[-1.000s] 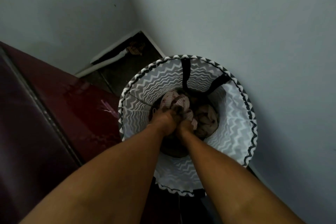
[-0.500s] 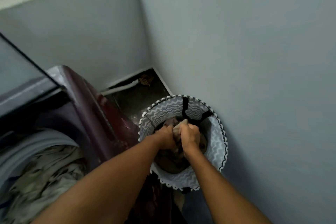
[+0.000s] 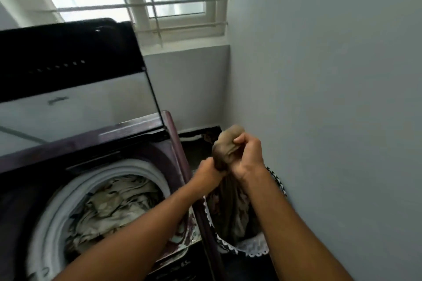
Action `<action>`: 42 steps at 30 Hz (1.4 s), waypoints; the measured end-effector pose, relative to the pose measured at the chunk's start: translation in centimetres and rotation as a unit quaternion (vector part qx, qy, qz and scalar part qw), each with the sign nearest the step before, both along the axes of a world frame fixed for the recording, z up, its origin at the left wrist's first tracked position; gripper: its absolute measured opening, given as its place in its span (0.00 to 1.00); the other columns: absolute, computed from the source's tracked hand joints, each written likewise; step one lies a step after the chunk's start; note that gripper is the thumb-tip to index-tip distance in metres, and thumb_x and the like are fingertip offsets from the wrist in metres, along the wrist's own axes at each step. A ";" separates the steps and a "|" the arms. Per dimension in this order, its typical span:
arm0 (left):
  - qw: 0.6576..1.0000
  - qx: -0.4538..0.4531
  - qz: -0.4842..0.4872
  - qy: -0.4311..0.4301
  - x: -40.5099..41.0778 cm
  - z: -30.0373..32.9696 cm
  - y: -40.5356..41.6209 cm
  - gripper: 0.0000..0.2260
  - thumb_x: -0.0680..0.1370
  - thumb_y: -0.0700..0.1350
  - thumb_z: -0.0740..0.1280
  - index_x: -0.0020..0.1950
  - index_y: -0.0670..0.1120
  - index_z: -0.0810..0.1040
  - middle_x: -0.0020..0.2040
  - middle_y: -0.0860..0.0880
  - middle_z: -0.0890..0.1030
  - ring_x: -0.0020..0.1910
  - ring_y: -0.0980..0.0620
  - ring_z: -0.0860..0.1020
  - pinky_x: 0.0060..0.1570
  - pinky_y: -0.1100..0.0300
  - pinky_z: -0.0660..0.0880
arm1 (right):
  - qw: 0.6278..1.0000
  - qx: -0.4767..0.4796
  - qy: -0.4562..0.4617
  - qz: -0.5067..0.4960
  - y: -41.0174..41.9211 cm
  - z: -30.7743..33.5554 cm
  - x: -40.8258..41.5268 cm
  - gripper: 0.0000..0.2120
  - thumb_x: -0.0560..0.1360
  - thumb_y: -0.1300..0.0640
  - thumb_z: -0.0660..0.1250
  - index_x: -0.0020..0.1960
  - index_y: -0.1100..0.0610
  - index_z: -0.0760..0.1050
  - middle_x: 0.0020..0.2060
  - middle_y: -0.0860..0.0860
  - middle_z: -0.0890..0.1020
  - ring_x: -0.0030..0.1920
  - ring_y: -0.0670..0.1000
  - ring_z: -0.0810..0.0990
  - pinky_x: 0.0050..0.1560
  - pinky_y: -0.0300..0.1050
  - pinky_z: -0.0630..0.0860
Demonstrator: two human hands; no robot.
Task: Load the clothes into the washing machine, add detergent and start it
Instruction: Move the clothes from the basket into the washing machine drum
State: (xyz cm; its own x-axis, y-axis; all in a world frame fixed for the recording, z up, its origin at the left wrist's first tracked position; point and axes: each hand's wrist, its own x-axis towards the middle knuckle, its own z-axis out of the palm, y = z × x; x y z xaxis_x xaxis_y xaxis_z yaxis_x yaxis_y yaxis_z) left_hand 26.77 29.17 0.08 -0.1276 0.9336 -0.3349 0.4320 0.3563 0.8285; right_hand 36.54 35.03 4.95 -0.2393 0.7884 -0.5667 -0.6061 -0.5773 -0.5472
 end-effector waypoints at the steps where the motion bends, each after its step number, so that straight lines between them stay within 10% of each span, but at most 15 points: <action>1: 0.999 0.024 0.041 -0.006 -0.8 1.4 -0.2 0.17 0.70 0.51 0.68 0.48 0.39 0.81 0.48 0.37 0.83 0.48 0.47 0.81 0.45 0.50 0.76 | 1.000 0.014 -0.008 0.026 0.1 1.1 -0.8 0.11 0.68 0.64 0.54 0.41 0.64 0.75 0.35 0.57 0.78 0.34 0.54 0.79 0.34 0.40 0.76; 10: 0.958 0.170 0.232 0.009 -12.3 10.2 -5.4 0.18 0.67 0.36 0.59 0.48 0.49 0.84 0.45 0.52 0.85 0.47 0.53 0.82 0.51 0.63 0.77 | 0.916 0.142 -0.241 0.287 -2.5 0.7 -8.6 0.11 0.76 0.62 0.61 0.57 0.53 0.74 0.32 0.53 0.77 0.25 0.51 0.67 0.26 0.38 0.60; 16: 0.916 0.172 0.321 0.170 -18.1 11.1 -11.1 0.20 0.72 0.31 0.59 0.58 0.46 0.81 0.51 0.45 0.84 0.50 0.47 0.81 0.47 0.66 0.72 | 0.817 0.226 -0.269 0.458 -7.8 0.8 -15.6 0.09 0.80 0.62 0.60 0.46 0.54 0.77 0.33 0.54 0.77 0.24 0.48 0.73 0.22 0.36 0.68; 22: 0.908 0.151 0.333 0.206 -20.8 9.6 -15.7 0.23 0.73 0.32 0.59 0.64 0.49 0.78 0.53 0.44 0.84 0.53 0.45 0.81 0.51 0.62 0.74 | 0.730 0.290 -0.268 0.558 -12.1 0.6 -18.9 0.16 0.69 0.69 0.63 0.51 0.52 0.75 0.33 0.51 0.76 0.31 0.50 0.75 0.31 0.42 0.76; 27: 0.895 0.191 0.348 0.202 -22.1 9.0 -17.7 0.24 0.72 0.32 0.59 0.64 0.48 0.78 0.55 0.45 0.84 0.55 0.46 0.81 0.58 0.60 0.76 | 0.585 0.397 -0.286 0.648 -14.2 -0.1 -20.8 0.24 0.68 0.63 0.73 0.61 0.51 0.71 0.50 0.52 0.81 0.52 0.54 0.81 0.55 0.53 0.80; 32: 0.899 0.220 0.321 0.202 -23.1 8.7 -19.1 0.23 0.71 0.34 0.60 0.63 0.49 0.78 0.55 0.48 0.83 0.55 0.49 0.80 0.58 0.55 0.77 | 0.618 0.462 -0.321 0.549 -17.1 -1.1 -23.1 0.17 0.59 0.48 0.70 0.47 0.48 0.74 0.43 0.51 0.82 0.47 0.56 0.81 0.49 0.57 0.79; 38: 0.940 0.126 0.247 0.201 -24.0 5.9 -20.6 0.25 0.71 0.36 0.65 0.67 0.49 0.73 0.60 0.47 0.74 0.58 0.47 0.75 0.60 0.54 0.74 | 0.647 0.461 -0.387 0.467 -17.8 -4.4 -23.8 0.12 0.71 0.59 0.70 0.54 0.57 0.79 0.47 0.54 0.84 0.49 0.54 0.82 0.46 0.50 0.78; 42: 0.959 -0.065 0.109 0.255 -24.3 1.3 -21.8 0.28 0.72 0.46 0.71 0.72 0.51 0.69 0.67 0.47 0.71 0.67 0.45 0.71 0.66 0.48 0.70 | 0.511 0.396 -0.502 0.574 -17.2 -6.4 -22.9 0.12 0.71 0.57 0.70 0.52 0.60 0.80 0.48 0.57 0.84 0.51 0.58 0.82 0.45 0.48 0.78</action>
